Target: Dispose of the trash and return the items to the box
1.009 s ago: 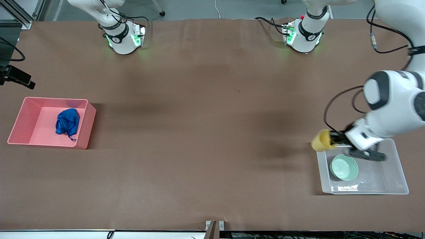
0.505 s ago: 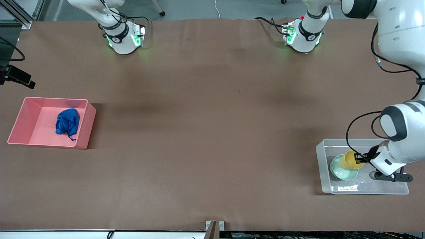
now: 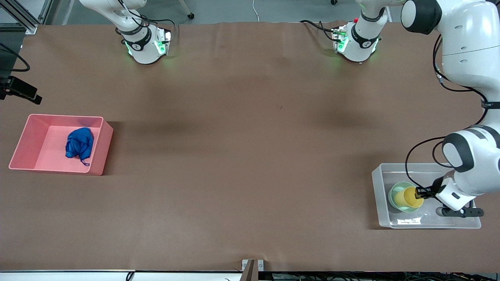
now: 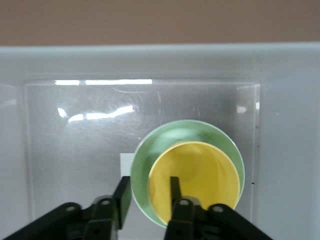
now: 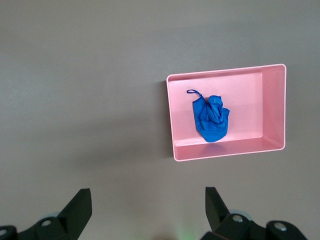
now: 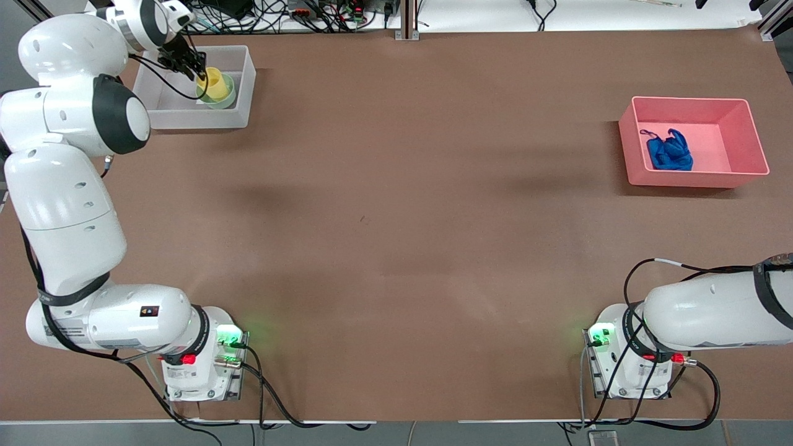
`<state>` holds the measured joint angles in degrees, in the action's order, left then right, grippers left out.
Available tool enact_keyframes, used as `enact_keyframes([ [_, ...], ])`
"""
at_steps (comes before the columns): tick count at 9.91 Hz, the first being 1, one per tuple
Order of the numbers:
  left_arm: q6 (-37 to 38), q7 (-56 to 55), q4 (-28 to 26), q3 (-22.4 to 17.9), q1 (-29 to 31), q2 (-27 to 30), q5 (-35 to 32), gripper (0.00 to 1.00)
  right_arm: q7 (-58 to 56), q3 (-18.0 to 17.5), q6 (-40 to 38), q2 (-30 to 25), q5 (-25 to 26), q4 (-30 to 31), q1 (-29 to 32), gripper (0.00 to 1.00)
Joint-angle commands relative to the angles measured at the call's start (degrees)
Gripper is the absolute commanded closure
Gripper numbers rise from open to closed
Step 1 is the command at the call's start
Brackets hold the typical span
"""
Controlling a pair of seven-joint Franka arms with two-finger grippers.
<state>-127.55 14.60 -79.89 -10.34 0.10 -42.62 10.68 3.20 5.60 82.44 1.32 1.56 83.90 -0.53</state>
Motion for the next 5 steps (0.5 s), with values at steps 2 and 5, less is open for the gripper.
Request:
enact_keyframes([
  [2,0.63,-2.02,-5.51,0.32,-1.5,9.53,-0.04,0.0,0.05,0.46,-0.08,-0.36,0.02,-0.05,-0.7,0.0],
  [5,1.07,-7.99,-20.43,3.29,-1.77,26.57,-7.42,0.0,0.14,0.46,-0.08,-0.36,-0.07,-0.05,-0.7,0.0],
])
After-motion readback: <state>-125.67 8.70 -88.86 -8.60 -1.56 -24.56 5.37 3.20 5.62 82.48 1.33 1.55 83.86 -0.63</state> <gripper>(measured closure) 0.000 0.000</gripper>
